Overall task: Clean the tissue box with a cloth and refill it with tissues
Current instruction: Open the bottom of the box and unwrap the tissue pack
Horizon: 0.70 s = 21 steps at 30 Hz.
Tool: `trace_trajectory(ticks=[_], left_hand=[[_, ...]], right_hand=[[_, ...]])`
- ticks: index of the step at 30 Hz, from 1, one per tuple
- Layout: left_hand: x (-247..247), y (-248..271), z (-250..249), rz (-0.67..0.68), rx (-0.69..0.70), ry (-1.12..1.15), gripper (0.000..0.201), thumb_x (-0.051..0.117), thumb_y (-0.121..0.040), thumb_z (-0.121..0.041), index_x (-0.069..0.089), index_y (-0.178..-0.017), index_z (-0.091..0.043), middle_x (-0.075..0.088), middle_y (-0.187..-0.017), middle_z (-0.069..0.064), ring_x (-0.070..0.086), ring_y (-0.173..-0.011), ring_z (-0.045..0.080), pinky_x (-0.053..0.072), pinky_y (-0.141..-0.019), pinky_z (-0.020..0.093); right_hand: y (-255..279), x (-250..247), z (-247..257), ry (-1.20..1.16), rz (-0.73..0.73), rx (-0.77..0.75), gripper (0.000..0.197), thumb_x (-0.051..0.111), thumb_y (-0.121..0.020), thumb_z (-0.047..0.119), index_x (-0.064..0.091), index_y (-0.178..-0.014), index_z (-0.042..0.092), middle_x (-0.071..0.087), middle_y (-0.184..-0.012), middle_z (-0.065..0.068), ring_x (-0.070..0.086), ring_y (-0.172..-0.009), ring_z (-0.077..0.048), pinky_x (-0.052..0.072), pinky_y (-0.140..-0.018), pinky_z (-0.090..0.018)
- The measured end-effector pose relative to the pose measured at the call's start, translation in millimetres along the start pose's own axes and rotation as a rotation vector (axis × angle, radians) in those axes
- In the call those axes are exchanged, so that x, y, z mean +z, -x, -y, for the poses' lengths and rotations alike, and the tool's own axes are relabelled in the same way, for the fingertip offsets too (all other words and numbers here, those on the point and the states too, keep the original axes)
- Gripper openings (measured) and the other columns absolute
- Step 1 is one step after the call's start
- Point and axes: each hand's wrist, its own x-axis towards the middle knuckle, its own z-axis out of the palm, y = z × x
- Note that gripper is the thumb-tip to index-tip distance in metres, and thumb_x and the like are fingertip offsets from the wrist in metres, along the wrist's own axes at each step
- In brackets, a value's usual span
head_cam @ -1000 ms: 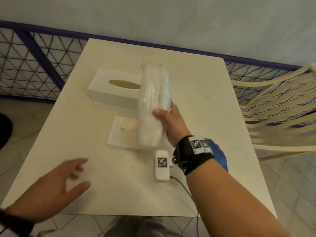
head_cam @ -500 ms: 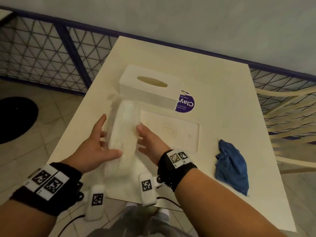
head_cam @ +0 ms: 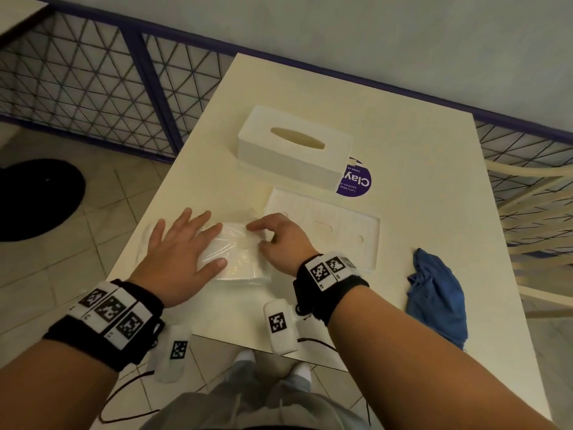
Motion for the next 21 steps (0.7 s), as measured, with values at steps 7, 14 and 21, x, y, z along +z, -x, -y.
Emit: trace_trajectory(ticks=[7, 14, 21], left_hand=[[20, -7, -5, 0.14, -0.036, -0.156, 0.08, 0.025, -0.078, -0.077, -0.005, -0.146, -0.047, -0.018, -0.158, -0.007, -0.022, -0.143, 0.016, -0.016, -0.112, 0.054], [25, -5, -2, 0.116, -0.043, -0.106, 0.081, 0.037, -0.08, -0.073, -0.007, -0.145, -0.049, -0.016, -0.159, -0.008, -0.02, -0.144, 0.015, -0.014, -0.112, 0.056], [22, -2, 2, -0.069, -0.04, 0.03, 0.078, 0.014, -0.077, -0.076, 0.011, -0.148, -0.041, 0.018, -0.158, -0.009, -0.005, -0.147, 0.015, -0.009, -0.113, 0.052]], right_hand=[[3, 5, 14, 0.577, 0.151, -0.072, 0.049, 0.068, -0.081, 0.036, 0.052, -0.127, 0.028, 0.037, -0.131, -0.003, 0.049, -0.113, -0.026, 0.044, -0.099, -0.043], [-6, 4, 26, 0.63, 0.179, -0.245, 0.019, 0.072, -0.075, 0.027, 0.066, -0.091, 0.017, 0.044, -0.122, -0.001, 0.053, -0.098, -0.022, 0.047, -0.085, -0.037], [6, -34, -3, 0.487, 0.243, 0.035, 0.018, 0.062, -0.077, 0.018, 0.058, -0.094, 0.017, 0.063, -0.092, 0.002, 0.059, -0.084, -0.02, 0.048, -0.073, -0.029]])
